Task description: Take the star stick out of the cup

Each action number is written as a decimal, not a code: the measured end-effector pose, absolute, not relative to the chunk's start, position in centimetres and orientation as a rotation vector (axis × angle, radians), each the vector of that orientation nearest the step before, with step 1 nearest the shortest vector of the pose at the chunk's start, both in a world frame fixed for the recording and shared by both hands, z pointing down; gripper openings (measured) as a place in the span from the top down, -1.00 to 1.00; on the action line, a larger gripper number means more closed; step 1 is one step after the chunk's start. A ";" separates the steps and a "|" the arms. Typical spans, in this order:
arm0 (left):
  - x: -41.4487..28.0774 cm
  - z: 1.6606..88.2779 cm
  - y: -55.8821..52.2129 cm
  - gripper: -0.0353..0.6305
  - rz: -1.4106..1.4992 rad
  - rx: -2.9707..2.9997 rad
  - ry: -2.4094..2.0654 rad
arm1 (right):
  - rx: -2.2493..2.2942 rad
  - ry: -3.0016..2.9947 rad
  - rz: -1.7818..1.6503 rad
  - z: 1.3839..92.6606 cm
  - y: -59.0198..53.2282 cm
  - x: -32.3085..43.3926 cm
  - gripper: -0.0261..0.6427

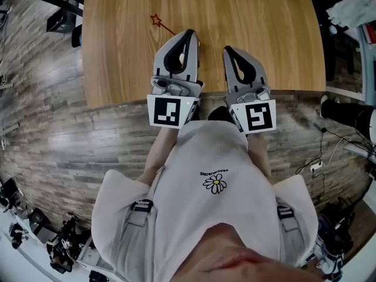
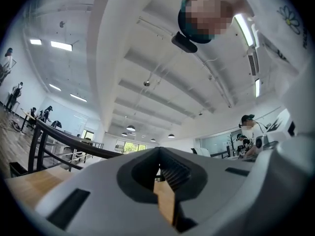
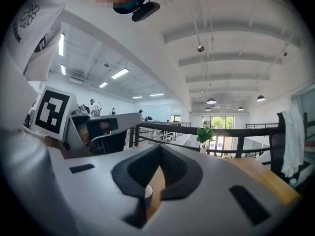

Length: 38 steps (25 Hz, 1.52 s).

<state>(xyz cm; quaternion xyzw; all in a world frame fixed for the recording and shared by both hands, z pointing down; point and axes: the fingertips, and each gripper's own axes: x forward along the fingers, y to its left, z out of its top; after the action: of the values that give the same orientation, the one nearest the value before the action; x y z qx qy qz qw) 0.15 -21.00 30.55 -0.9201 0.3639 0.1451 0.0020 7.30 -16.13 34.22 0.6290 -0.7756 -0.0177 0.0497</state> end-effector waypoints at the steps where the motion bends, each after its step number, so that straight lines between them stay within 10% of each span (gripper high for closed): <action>1: 0.7 30.6 -21.8 0.85 0.449 -2.886 1.142 | 1.931 -2.362 -0.040 34.1 -16.8 7.6 0.89; 38: -0.7 28.1 -25.4 0.85 0.392 -2.604 1.449 | 1.713 -2.651 -0.061 31.8 -21.7 10.8 0.89</action>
<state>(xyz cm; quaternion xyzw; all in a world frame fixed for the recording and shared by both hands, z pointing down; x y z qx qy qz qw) -0.75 -25.35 28.06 -0.8644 0.4809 0.1301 0.0679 10.76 -21.66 31.77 0.5426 -0.8397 -0.0192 -0.0076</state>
